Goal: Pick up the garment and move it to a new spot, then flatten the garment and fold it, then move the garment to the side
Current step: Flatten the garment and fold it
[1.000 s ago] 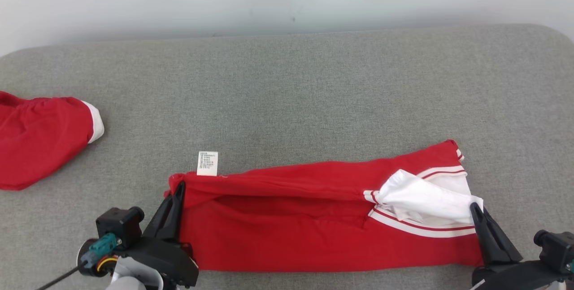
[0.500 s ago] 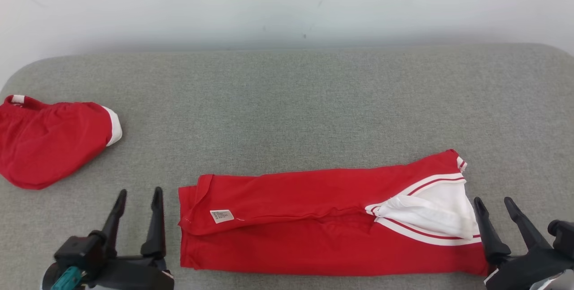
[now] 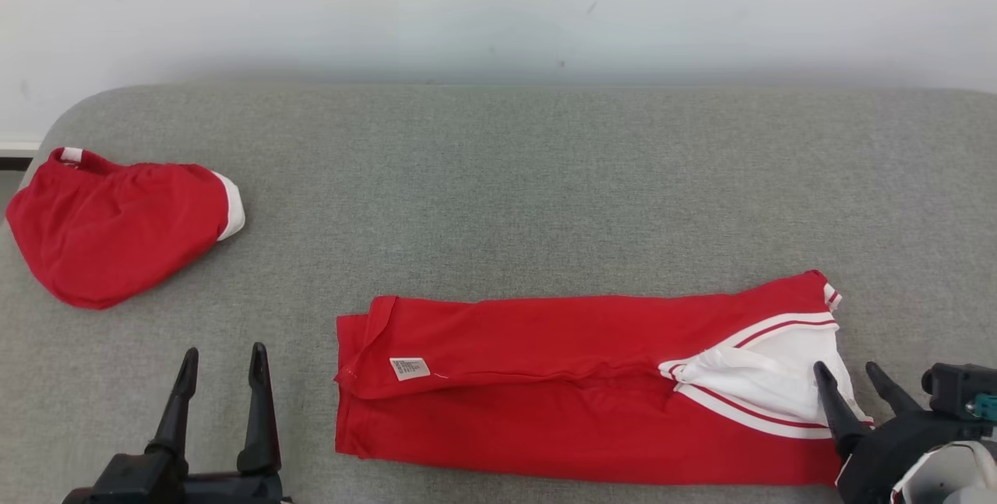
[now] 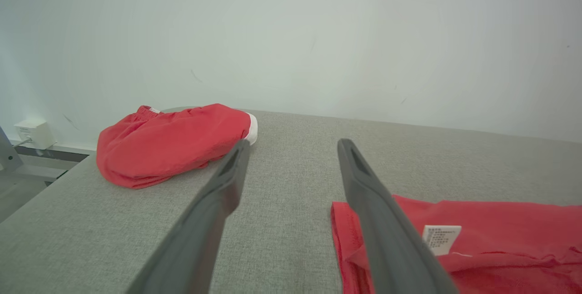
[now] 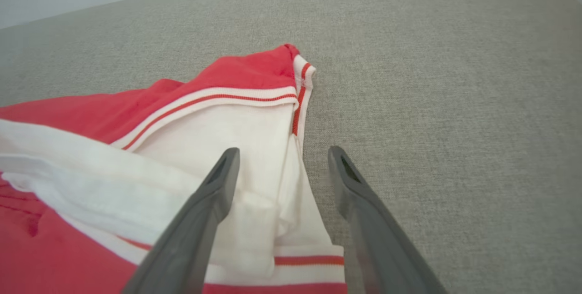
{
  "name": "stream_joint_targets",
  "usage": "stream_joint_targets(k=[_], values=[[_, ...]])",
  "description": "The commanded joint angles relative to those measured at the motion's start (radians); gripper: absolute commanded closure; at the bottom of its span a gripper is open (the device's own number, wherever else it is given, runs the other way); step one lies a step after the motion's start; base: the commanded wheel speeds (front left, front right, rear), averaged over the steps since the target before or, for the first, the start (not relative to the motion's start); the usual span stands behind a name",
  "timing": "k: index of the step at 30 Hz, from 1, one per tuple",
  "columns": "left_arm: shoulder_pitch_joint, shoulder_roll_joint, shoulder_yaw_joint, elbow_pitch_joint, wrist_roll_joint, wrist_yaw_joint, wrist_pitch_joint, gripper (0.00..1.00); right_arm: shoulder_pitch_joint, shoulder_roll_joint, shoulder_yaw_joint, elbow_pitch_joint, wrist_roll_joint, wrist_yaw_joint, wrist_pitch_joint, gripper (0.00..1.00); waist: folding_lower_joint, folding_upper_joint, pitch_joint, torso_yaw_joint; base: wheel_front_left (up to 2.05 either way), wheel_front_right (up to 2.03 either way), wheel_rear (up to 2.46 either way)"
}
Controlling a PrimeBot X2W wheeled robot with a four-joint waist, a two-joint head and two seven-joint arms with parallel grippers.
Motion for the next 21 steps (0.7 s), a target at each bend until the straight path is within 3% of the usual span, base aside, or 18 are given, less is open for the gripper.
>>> stream_joint_targets(k=[1,11,12,13,14,21], values=[[0.021,-0.016,0.017,-0.001,0.017,-0.012,-0.003,0.00,-0.024,-0.001,0.012,0.035,0.006,-0.002,0.004,0.00,-0.0001,0.0000,0.004,0.008,0.00,0.00,0.00],[0.017,-0.058,0.050,0.018,0.059,-0.051,-0.003,0.00,-0.096,-0.004,0.097,0.194,0.034,-0.002,0.047,0.00,-0.0001,0.0000,0.015,0.029,0.00,0.00,0.00],[0.016,-0.060,0.052,0.020,0.059,-0.052,-0.003,0.00,-0.099,-0.003,0.113,0.202,0.040,-0.002,0.053,0.51,-0.0001,0.0000,0.014,0.031,0.00,0.00,0.00],[0.016,-0.062,0.055,0.022,0.061,-0.056,-0.003,0.00,-0.101,-0.002,0.132,0.210,0.050,-0.002,0.063,0.82,-0.0001,0.0000,0.013,0.031,0.00,0.00,0.00],[0.016,-0.063,0.059,0.024,0.063,-0.059,-0.003,0.00,-0.104,-0.002,0.145,0.216,0.062,-0.001,0.068,1.00,-0.0001,0.0000,0.013,0.031,0.00,0.00,0.00],[0.029,-0.070,0.076,0.033,0.073,-0.068,-0.003,0.00,-0.136,-0.047,0.183,0.265,0.121,-0.003,0.055,1.00,-0.0001,0.0000,-0.003,0.020,0.00,0.00,0.00]])
